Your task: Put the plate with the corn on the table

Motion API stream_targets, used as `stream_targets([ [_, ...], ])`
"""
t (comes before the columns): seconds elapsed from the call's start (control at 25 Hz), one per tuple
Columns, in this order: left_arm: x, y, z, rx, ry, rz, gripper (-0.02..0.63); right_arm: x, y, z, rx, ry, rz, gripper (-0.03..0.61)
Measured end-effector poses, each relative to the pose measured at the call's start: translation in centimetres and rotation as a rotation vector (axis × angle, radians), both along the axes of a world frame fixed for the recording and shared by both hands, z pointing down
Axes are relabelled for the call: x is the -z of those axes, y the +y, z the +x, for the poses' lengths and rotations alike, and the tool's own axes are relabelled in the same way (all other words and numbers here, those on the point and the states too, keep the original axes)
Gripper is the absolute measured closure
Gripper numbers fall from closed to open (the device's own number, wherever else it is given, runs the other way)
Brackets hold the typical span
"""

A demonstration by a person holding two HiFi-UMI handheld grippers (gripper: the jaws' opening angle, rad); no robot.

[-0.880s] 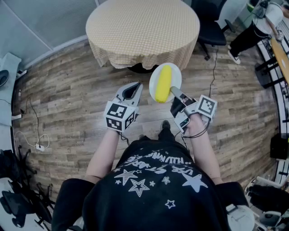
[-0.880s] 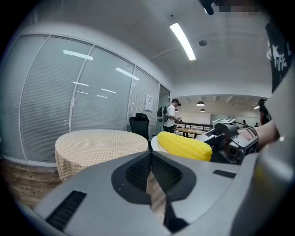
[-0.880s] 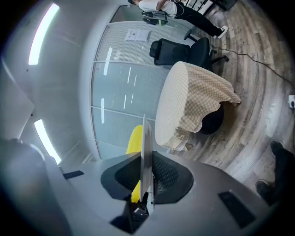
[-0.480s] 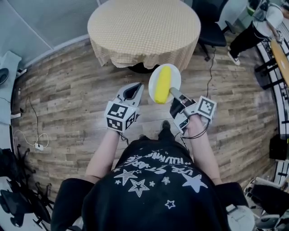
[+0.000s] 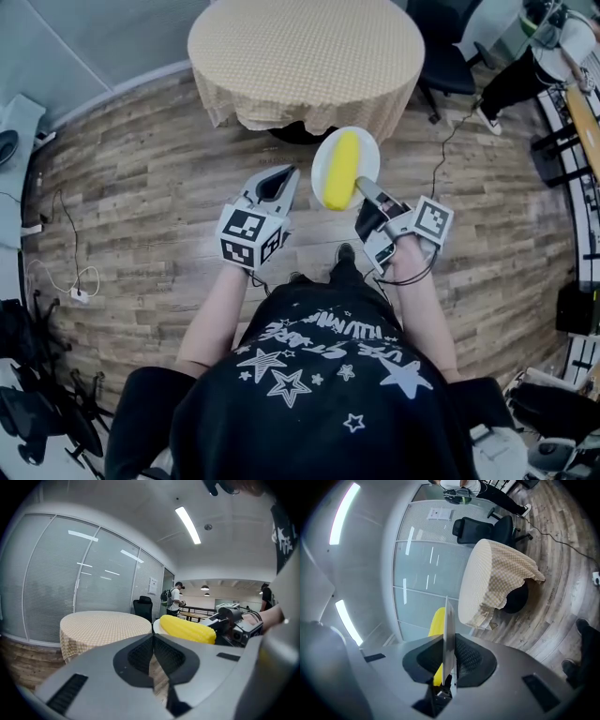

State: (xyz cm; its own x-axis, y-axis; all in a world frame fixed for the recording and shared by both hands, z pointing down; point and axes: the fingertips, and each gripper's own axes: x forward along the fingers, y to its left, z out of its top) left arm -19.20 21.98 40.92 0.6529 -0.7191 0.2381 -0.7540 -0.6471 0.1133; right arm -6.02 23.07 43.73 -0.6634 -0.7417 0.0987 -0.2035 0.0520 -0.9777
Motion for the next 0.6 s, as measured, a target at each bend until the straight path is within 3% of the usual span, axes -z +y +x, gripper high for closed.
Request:
stream_targets([
  [0.36, -1.0, 0.3, -0.5, 0.007, 0.008, -0.015, 0.606, -0.3, 0.2, -0.2, 0.000, 0.004, 0.002, 0.517],
  [0.6, -0.9, -3.3, 1.8, 0.031, -0.013, -0.031, 0.606, 0.0, -4.2, 2.4, 0.015, -0.027, 0.004, 0.517],
])
